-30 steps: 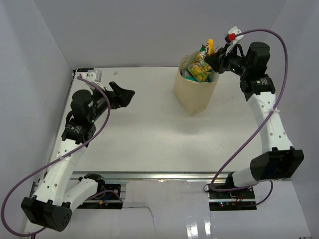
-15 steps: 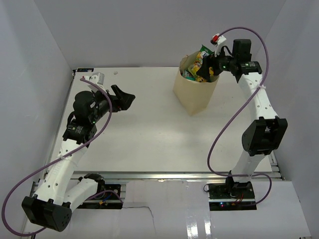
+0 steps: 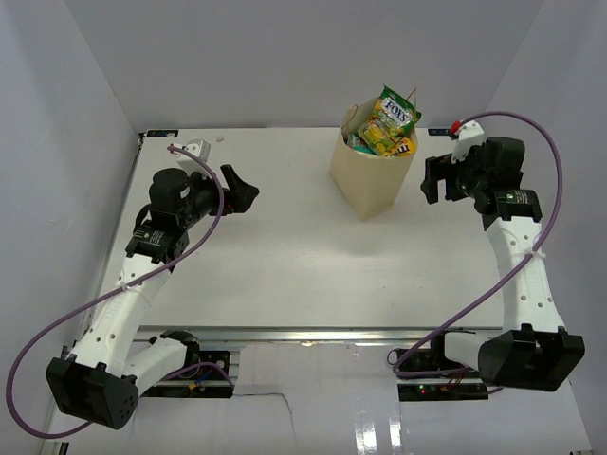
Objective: Place the snacks into the paper bag
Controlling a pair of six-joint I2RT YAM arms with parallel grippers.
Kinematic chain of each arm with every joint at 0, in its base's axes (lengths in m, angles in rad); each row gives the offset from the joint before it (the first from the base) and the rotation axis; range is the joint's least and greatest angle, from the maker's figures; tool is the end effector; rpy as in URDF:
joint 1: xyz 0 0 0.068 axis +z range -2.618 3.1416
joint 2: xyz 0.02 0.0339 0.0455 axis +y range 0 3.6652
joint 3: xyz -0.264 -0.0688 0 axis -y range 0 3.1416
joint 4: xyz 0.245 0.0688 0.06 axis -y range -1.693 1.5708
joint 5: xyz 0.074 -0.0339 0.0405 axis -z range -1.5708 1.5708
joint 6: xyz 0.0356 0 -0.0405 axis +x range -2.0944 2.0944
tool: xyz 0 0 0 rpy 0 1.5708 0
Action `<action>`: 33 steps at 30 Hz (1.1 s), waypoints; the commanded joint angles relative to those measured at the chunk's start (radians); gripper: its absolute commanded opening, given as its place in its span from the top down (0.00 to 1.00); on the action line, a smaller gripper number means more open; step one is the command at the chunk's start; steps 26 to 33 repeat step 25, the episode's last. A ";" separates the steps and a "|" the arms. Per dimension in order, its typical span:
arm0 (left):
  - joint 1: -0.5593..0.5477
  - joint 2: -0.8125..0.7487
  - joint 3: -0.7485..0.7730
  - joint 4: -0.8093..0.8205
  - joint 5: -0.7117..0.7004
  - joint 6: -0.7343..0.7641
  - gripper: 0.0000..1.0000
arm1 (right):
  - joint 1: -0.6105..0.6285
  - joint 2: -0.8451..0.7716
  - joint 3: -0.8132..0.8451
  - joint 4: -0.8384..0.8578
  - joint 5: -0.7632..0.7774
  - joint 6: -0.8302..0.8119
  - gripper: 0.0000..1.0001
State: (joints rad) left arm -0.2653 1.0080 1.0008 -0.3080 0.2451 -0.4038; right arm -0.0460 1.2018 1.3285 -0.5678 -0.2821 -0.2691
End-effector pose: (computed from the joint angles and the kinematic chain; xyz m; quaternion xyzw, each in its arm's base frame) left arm 0.2175 -0.0681 0.3614 0.0160 0.8063 -0.2849 0.5182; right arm 0.2583 -0.0020 0.4040 -0.1679 0.8227 0.0341 0.5420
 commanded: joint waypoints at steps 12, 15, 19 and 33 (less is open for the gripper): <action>0.003 -0.069 -0.027 0.009 0.025 -0.017 0.02 | -0.002 -0.166 -0.179 0.137 0.309 0.119 0.10; 0.003 -0.094 -0.047 -0.002 0.020 -0.021 0.02 | -0.002 -0.185 -0.195 0.157 0.330 0.114 0.10; 0.003 -0.120 -0.065 -0.011 0.007 -0.026 0.02 | -0.002 -0.199 -0.207 0.178 0.366 0.114 0.10; 0.003 -0.131 -0.068 -0.022 -0.012 -0.026 0.02 | -0.002 -0.237 -0.238 0.187 0.322 0.110 0.10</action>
